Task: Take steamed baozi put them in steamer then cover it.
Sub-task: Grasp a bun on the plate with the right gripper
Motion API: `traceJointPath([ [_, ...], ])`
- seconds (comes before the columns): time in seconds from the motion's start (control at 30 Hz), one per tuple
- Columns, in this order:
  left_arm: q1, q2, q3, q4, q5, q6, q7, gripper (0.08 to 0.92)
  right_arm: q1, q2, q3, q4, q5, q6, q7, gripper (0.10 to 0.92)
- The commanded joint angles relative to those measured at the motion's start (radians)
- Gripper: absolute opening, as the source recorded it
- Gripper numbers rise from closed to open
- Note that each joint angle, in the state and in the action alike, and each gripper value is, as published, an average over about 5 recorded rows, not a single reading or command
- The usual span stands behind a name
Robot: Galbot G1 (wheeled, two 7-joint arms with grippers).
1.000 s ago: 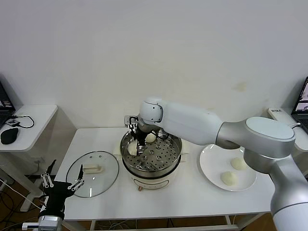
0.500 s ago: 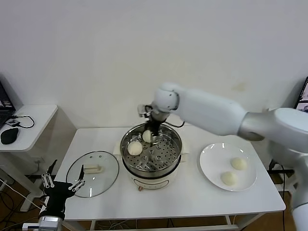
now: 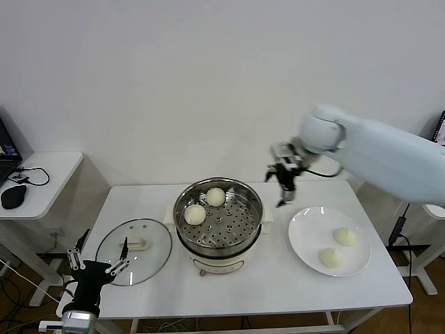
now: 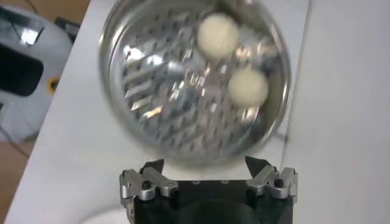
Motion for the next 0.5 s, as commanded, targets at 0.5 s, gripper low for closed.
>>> traceJointPath([
  [0.5, 0.039, -0.020, 0.026, -0.006, 0.036, 0.001, -0.001, 0.823, -0.792, -0.314, 0.599, 0.013, -0.428, 0.148, 0.009, 0.823],
])
